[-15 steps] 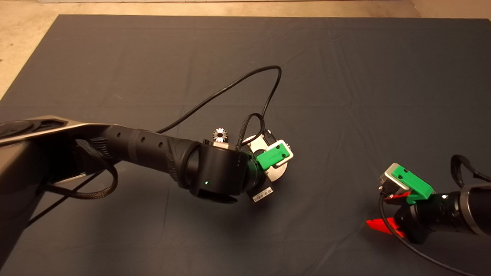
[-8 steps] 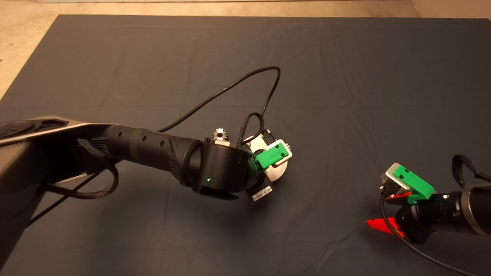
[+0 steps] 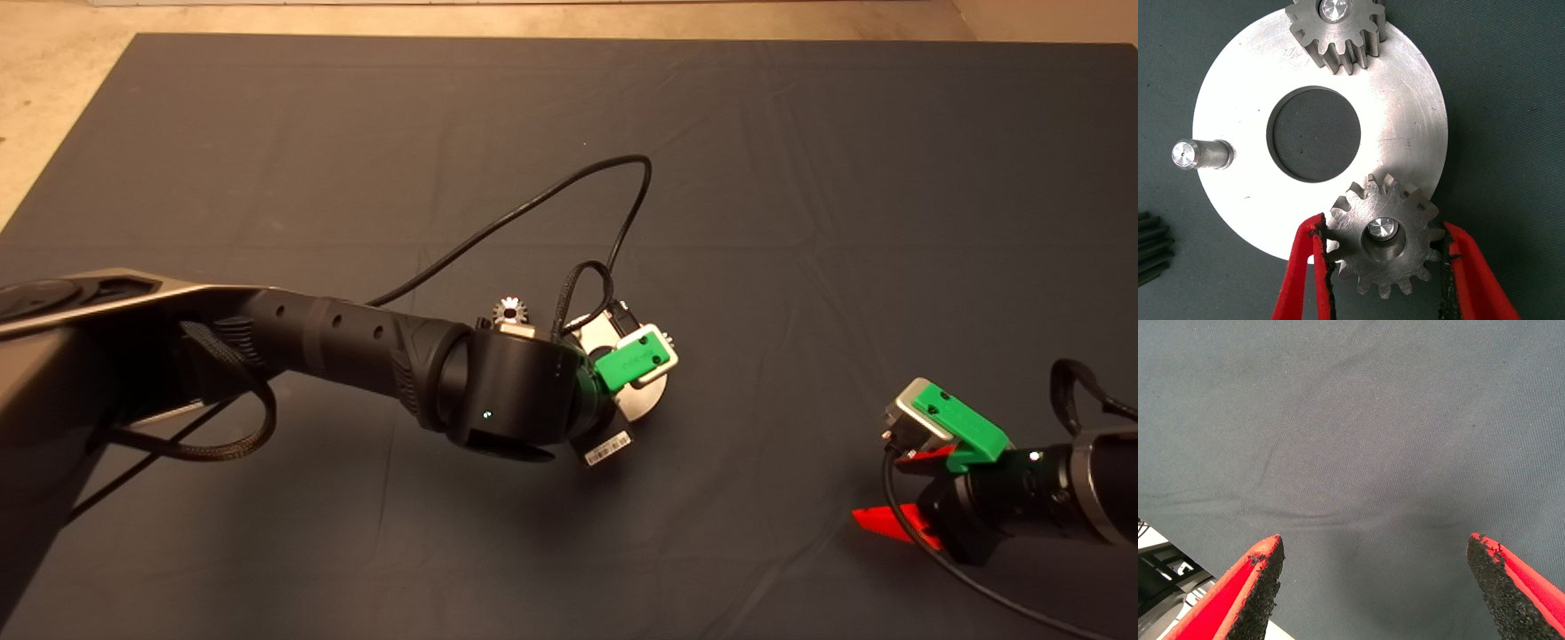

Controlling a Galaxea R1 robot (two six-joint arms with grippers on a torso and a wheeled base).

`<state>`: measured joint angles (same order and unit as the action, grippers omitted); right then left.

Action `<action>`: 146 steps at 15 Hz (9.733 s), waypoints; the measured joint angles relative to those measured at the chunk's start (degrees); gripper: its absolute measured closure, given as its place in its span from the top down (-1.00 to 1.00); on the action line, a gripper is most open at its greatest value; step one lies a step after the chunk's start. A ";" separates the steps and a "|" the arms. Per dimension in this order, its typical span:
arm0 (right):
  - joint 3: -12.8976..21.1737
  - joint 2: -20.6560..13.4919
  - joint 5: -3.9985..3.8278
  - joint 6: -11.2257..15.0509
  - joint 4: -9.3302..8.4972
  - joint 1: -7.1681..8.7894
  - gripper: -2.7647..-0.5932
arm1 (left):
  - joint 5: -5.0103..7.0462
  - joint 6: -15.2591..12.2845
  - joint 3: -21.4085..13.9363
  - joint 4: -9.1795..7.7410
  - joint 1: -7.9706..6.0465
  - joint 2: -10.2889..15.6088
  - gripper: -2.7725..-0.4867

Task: Install three planetary gears onto the carrier pins

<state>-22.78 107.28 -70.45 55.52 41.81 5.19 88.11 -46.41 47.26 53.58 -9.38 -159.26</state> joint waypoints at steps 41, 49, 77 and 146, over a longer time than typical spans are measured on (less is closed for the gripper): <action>0.00 0.05 1.46 -1.08 0.00 -1.86 0.32 | -0.63 1.74 -1.34 -8.18 -9.57 11.59 0.26; 0.01 0.02 1.49 -1.46 0.00 -1.86 0.32 | -3.13 3.45 5.92 -8.33 -10.16 14.21 0.26; 0.02 0.02 1.46 -1.48 0.00 -1.86 0.32 | -12.18 1.82 10.95 -7.83 -6.49 12.64 0.26; 0.01 -0.02 1.46 -1.93 0.00 -1.86 0.32 | -14.65 3.52 14.14 -5.38 -4.81 11.68 -0.81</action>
<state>-22.77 107.25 -68.99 53.59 41.81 3.33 73.46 -42.89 61.40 48.20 -14.19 -147.58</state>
